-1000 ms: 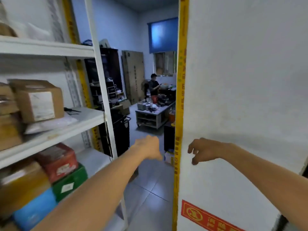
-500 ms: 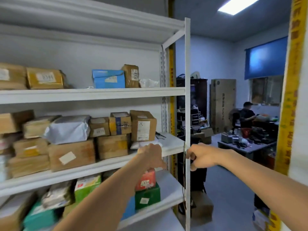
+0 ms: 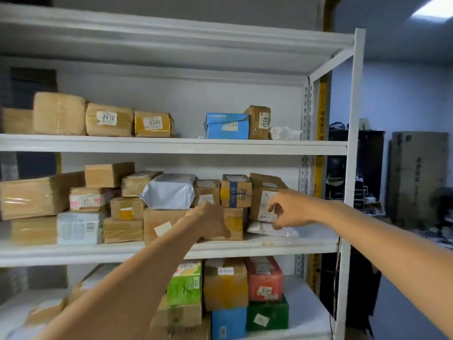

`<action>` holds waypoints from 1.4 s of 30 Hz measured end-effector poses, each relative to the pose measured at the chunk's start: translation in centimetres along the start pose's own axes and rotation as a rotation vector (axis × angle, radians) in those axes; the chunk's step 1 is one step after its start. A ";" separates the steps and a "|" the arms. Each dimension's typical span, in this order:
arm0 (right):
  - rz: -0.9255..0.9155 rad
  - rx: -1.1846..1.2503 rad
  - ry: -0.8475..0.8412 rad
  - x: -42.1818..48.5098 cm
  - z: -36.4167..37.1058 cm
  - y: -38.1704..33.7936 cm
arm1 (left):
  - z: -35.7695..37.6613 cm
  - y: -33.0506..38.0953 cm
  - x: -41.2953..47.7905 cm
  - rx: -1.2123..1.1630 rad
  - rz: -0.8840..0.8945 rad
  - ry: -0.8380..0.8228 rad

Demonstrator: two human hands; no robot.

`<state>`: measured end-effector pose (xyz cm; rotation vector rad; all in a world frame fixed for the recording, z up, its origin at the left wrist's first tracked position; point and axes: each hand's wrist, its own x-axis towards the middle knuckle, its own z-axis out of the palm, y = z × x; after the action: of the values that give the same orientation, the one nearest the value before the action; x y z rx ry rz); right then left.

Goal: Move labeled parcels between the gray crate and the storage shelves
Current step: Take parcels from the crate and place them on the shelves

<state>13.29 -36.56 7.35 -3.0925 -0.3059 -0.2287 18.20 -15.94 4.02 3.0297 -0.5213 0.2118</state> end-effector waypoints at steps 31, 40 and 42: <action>0.091 0.023 0.646 26.8 -12.4 4.6 | -16.2 -10.7 26.1 -0.464 0.086 0.465; 0.079 0.335 0.720 28.3 -12.4 2.9 | -16.1 -10.9 26.5 -0.707 0.145 0.455; 0.109 0.389 0.699 28.2 -12.4 1.8 | -16.0 -10.6 26.0 -0.765 0.133 0.461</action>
<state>39.25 -33.37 23.80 -2.4409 -0.1294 -1.0576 44.03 -13.17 23.24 2.1198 -0.5861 0.5506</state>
